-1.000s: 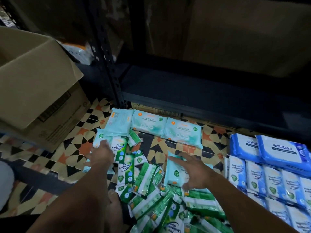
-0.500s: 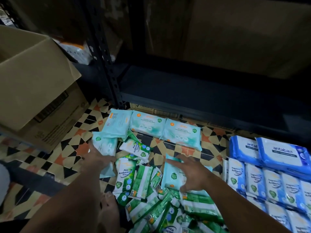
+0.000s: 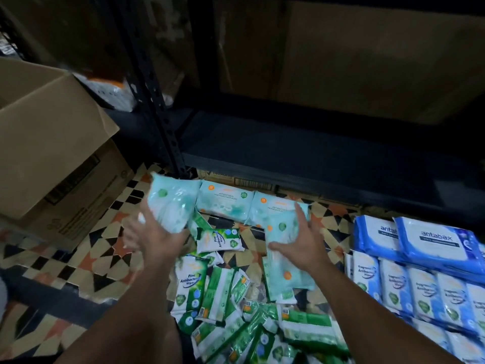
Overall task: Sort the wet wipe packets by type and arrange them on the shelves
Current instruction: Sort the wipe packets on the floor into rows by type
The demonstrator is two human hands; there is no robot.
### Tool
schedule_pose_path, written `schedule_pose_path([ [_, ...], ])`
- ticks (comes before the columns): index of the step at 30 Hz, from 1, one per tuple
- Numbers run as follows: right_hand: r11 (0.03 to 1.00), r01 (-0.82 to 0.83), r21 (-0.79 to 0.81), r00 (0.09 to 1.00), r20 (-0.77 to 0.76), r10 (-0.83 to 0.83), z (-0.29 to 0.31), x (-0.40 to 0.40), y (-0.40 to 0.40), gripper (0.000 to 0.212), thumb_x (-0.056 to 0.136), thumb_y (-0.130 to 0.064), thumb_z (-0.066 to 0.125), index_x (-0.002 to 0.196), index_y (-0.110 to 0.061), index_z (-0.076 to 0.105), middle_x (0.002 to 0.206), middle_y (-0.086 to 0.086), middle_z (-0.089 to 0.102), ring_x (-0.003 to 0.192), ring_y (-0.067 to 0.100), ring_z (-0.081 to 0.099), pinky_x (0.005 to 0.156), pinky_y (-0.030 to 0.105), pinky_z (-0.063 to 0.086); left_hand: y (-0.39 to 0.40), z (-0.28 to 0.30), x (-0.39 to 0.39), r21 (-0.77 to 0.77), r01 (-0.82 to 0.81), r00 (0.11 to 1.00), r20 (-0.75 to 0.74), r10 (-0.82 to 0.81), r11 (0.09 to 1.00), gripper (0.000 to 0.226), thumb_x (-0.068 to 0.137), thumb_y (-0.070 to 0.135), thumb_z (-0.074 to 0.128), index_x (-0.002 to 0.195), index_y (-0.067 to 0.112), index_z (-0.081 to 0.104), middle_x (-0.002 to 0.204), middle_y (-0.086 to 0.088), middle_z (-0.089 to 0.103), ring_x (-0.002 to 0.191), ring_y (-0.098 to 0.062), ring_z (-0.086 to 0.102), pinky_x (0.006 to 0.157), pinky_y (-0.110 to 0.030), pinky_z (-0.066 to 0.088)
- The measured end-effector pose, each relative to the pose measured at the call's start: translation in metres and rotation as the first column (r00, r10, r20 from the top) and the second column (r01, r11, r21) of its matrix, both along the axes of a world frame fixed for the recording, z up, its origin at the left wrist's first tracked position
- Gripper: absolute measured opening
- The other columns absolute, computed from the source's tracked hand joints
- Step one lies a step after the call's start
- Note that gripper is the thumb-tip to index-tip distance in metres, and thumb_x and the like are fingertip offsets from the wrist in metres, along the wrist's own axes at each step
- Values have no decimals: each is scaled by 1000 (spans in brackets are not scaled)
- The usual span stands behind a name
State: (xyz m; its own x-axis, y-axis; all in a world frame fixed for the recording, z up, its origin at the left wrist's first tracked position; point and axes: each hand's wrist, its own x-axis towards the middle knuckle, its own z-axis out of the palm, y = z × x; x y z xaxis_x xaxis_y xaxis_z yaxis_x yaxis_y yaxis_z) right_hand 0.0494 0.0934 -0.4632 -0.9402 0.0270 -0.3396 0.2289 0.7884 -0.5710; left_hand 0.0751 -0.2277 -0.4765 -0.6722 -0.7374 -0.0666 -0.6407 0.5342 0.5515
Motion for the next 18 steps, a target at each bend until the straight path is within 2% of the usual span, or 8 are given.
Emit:
schedule_pose_path([
  [2,942,272,-195,962,68,-264,4,-13,-3,103,59,-56,90,144,-50,30,144,10,41,116,31,57,98,40,51,20,10,-9,-56,198,980,-26,-199,979,123,58,33,92,154,38,16,151,-18,24,143,-42,14,117,-67,6],
  [4,794,505,-337,863,222,-454,4,-27,-5,92,46,-65,90,121,-41,44,123,7,60,95,26,66,81,46,61,27,11,-31,-154,401,916,48,-399,903,122,57,39,91,155,41,18,148,-15,26,142,-38,16,118,-64,-1],
  [6,614,669,-418,742,421,-521,-4,-41,1,104,28,-71,93,115,-37,48,116,13,63,92,35,68,61,56,60,26,10,-62,-174,550,833,190,-520,817,120,55,42,89,154,41,21,146,-14,28,140,-37,17,118,-64,-2],
  [8,481,743,-466,669,542,-509,-12,-53,5,121,18,-70,95,124,-30,52,116,17,65,91,40,70,54,60,57,33,8,-83,-191,684,723,308,-618,704,116,59,36,87,154,39,21,149,-11,25,141,-38,15,117,-67,1],
  [11,294,788,-541,610,621,-493,-14,-65,3,109,40,-58,98,129,-19,49,116,16,66,91,40,70,56,59,58,42,3,-108,-174,789,606,374,-702,589,110,64,15,78,155,38,20,153,-9,20,144,-38,7,117,-68,-1],
  [14,129,855,-501,486,691,-535,-19,-76,1,47,84,-24,83,115,-10,51,113,21,56,98,42,64,59,52,62,45,-6,-123,-149,818,563,406,-719,556,106,71,7,73,157,37,17,157,-9,14,148,-37,-1,118,-66,-2],
  [16,142,861,-488,485,703,-520,-20,-79,-2,17,96,-9,66,109,-4,57,111,23,59,95,39,66,61,45,63,43,-15,-129,-130,822,558,381,-737,555,101,76,8,73,157,37,19,160,-10,13,151,-37,-5,118,-65,3],
  [18,232,849,-475,520,673,-526,-23,-77,-2,16,97,-7,64,113,-3,61,111,21,64,93,36,69,59,43,62,40,-24,-134,-102,831,546,332,-769,546,97,76,9,73,156,37,26,159,-10,18,152,-38,-2,118,-66,14],
])
